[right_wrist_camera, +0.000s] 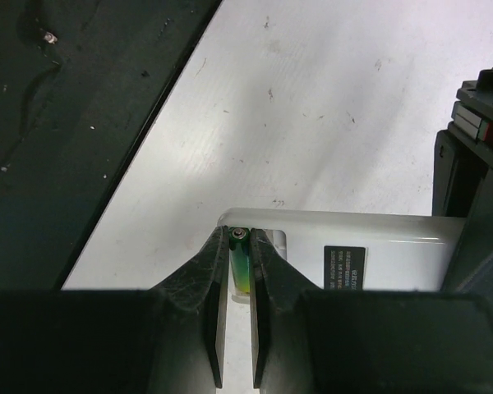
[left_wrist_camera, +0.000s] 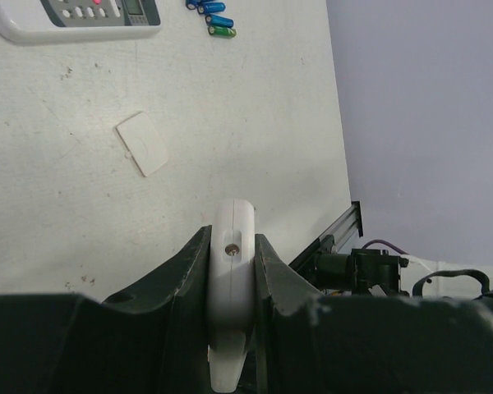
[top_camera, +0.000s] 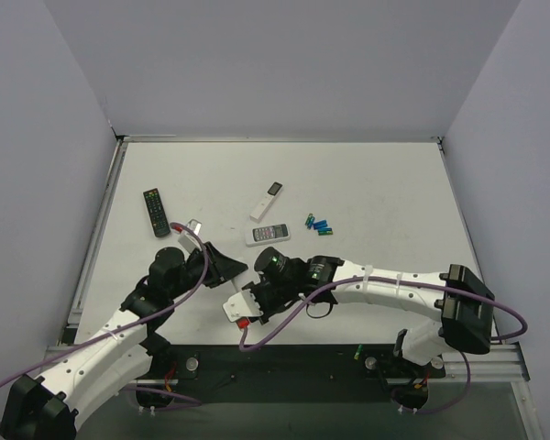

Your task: Load the batteries into the remote control

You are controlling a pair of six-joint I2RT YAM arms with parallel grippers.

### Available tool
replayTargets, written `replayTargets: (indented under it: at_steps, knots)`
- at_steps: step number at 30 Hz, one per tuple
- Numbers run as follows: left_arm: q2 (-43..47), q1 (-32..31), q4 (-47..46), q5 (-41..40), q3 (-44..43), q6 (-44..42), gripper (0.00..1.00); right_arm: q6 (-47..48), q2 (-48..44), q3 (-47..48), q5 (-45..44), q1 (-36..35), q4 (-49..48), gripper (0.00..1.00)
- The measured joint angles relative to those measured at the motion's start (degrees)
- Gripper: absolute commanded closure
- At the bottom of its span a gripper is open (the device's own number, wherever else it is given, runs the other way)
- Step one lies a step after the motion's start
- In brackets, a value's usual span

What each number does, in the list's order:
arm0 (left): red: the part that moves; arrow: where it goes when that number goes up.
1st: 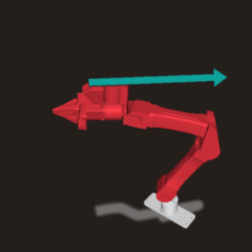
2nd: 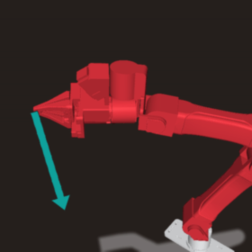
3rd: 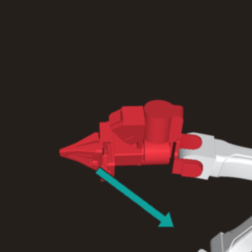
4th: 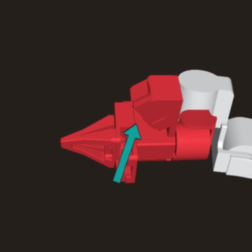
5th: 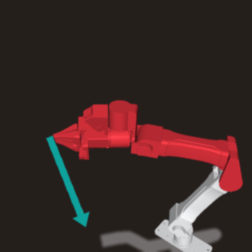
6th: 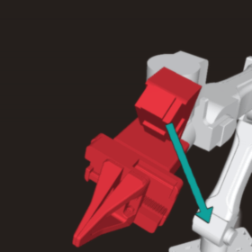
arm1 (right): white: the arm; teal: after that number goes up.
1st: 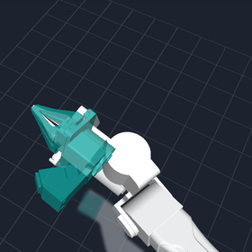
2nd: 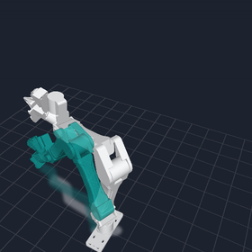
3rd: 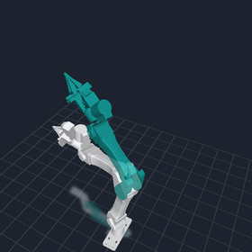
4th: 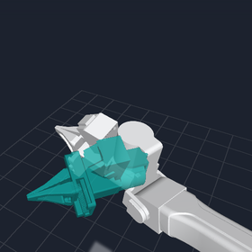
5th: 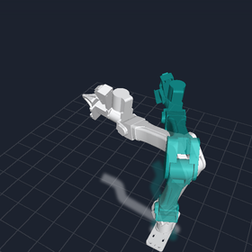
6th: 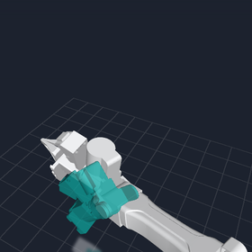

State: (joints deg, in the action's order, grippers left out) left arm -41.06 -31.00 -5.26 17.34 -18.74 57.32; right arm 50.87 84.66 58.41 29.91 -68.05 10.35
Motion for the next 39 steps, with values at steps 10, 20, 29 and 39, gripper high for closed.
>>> replayTargets:
  at_steps: [10,20,29,39]
  knots:
    - [2.45,0.0,-1.33,-6.23,4.92,3.82,1.0,-0.2,1.49,-2.47,-5.86,-1.42,-4.24,0.99]
    - [1.11,0.0,-10.88,-9.77,13.66,8.15,1.0,-1.38,4.76,-6.47,-6.45,-1.42,-10.88,0.96]
    - [-1.7,-0.02,-18.01,-11.15,17.14,5.27,1.0,-2.43,7.26,-7.74,-7.45,-1.31,-15.39,0.96]
    - [-10.32,-0.02,-25.86,-12.81,17.44,1.36,1.0,-2.8,10.62,-7.74,-7.43,-0.24,-18.01,0.96]
